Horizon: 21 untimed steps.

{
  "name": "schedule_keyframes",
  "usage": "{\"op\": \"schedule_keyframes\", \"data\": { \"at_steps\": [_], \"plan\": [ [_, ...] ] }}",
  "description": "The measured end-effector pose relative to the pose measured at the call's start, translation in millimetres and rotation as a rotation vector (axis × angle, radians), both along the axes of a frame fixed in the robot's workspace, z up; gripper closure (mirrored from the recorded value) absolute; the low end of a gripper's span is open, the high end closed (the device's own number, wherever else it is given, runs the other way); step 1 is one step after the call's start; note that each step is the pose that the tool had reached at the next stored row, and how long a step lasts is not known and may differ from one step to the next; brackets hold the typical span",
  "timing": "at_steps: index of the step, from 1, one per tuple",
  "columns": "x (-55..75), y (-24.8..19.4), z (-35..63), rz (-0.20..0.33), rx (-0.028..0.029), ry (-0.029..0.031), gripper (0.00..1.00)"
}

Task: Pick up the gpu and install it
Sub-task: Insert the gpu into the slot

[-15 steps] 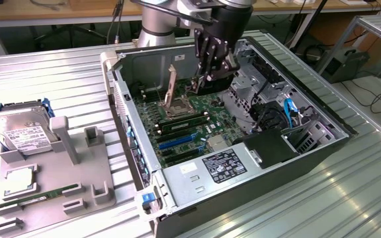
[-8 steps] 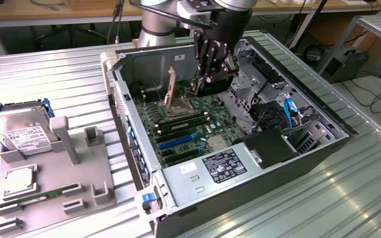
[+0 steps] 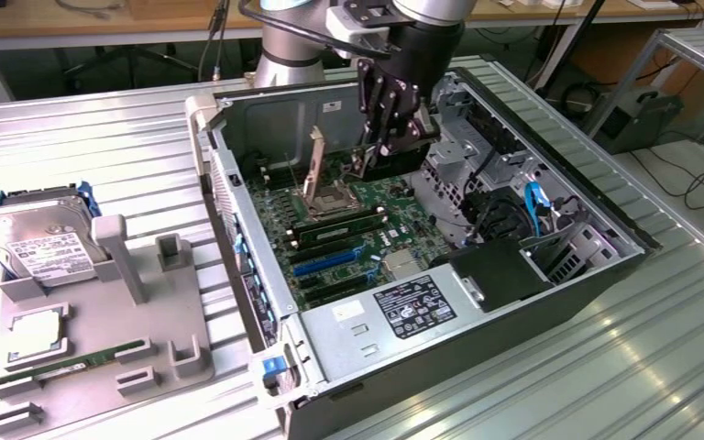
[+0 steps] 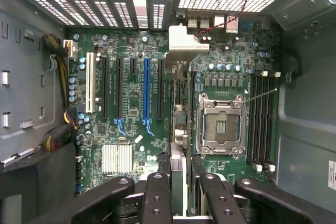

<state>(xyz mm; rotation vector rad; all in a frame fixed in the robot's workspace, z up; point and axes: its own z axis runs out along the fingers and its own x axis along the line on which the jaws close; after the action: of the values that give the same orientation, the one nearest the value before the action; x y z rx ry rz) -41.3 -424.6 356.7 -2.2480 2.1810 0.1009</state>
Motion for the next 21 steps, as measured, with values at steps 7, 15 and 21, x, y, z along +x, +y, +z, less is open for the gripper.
{"op": "schedule_keyframes", "data": {
  "at_steps": [7, 15, 21],
  "plan": [
    [-0.7, -0.7, -3.6, 0.000, 0.0040, 0.0000, 0.74],
    [-2.5, -1.8, -8.7, 0.000, 0.0083, 0.0000, 0.74],
    [-4.9, -3.2, -11.8, 0.000, 0.0107, 0.0000, 0.74]
  ]
}}
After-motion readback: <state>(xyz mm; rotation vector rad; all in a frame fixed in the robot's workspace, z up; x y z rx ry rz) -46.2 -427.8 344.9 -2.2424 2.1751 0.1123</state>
